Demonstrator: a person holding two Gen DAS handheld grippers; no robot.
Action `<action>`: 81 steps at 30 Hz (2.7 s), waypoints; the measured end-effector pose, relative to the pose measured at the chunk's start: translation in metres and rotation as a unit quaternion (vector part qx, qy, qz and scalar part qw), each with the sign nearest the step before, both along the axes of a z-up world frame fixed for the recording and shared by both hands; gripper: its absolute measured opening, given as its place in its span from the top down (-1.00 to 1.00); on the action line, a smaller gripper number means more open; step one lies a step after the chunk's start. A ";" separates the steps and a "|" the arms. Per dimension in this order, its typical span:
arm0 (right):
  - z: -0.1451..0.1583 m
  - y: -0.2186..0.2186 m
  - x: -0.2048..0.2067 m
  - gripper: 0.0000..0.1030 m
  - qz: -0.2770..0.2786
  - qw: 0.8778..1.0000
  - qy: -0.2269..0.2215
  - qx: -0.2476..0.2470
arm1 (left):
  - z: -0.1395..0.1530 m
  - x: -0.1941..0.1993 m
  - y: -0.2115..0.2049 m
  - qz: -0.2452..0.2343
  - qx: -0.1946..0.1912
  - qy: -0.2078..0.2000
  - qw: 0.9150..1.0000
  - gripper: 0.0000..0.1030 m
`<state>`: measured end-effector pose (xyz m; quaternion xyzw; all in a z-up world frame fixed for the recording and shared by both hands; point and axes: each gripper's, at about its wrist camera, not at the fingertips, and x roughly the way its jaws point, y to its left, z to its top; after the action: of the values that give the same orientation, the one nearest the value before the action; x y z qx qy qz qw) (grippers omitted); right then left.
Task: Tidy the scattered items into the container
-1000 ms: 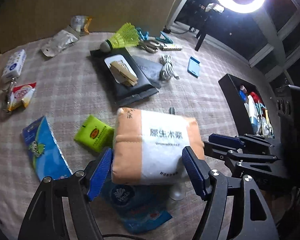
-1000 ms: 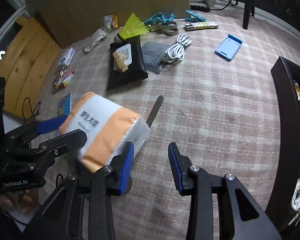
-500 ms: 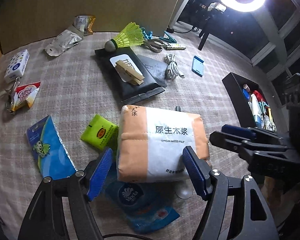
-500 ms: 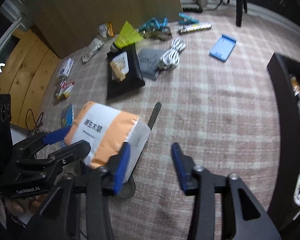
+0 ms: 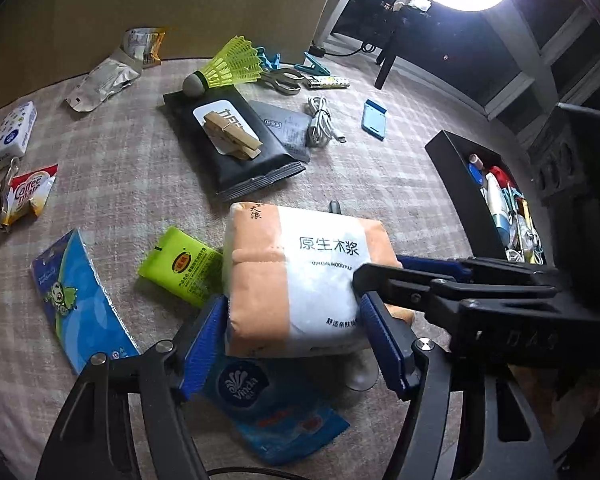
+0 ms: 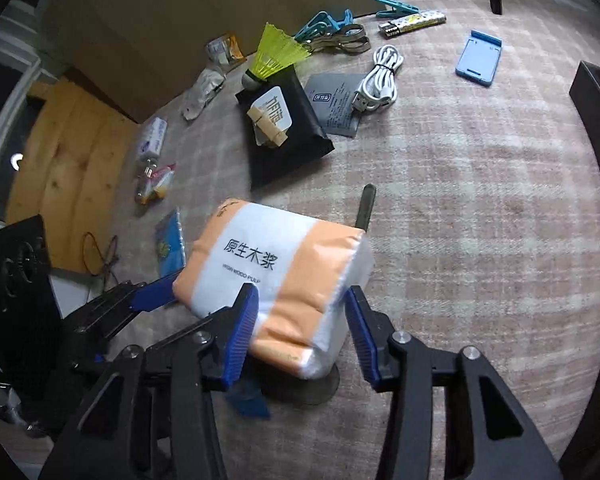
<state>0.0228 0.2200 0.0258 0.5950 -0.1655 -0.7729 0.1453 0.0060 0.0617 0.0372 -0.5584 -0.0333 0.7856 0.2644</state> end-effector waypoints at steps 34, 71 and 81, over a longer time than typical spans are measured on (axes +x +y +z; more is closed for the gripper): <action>0.104 0.232 0.045 0.14 -0.102 0.989 0.098 0.047 | 0.086 0.038 0.258 -0.064 0.049 0.071 0.994 -0.19; 0.088 0.187 0.005 0.14 0.022 0.992 0.110 0.056 | 0.040 0.035 0.094 0.141 -0.057 0.021 0.988 -0.22; 0.029 0.073 -0.003 0.14 0.106 0.992 0.032 0.059 | -0.010 0.057 0.018 0.195 -0.099 -0.032 0.975 -0.35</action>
<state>0.0193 0.2925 0.0552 0.5919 -0.0508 -0.7803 0.1956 0.0626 0.0798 0.0270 -0.5895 -0.0720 0.8031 0.0477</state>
